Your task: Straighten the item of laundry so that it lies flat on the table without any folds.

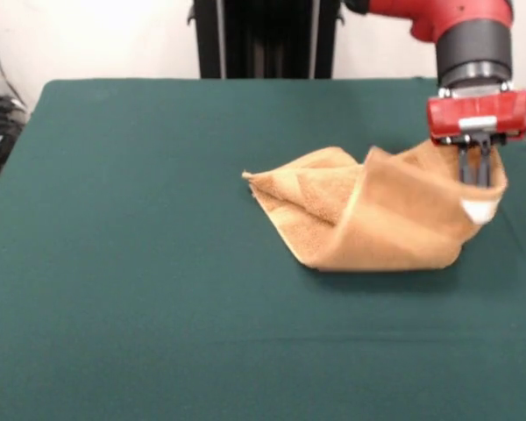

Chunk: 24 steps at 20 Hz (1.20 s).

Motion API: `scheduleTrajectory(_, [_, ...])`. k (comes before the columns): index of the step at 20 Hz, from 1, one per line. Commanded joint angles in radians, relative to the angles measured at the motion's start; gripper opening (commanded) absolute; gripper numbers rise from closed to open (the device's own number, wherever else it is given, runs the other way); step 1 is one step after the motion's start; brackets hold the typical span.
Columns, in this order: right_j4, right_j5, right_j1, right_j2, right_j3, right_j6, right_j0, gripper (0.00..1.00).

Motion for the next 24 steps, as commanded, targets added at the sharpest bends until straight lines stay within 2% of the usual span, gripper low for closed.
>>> scheduleTrajectory(1, [0.095,0.255,-0.168,-0.093,0.051,-0.041,0.033,0.0])
scheduleTrajectory(6, [0.039,0.282,-0.201,-0.177,0.013,-0.047,0.027,0.0])
scheduleTrajectory(10, [-0.004,0.291,-0.165,-0.174,-0.062,-0.024,-0.009,0.0])
scheduleTrajectory(16, [-0.042,0.369,-0.174,-0.162,-0.111,-0.014,-0.029,0.0])
scheduleTrajectory(19, [-0.086,0.479,-0.179,-0.15,-0.095,-0.036,-0.031,0.0])
scheduleTrajectory(22, [-0.146,0.662,-0.184,-0.141,-0.093,-0.091,-0.041,0.0])
scheduleTrajectory(24, [-0.227,0.679,-0.188,-0.115,-0.085,-0.08,-0.071,0.0])
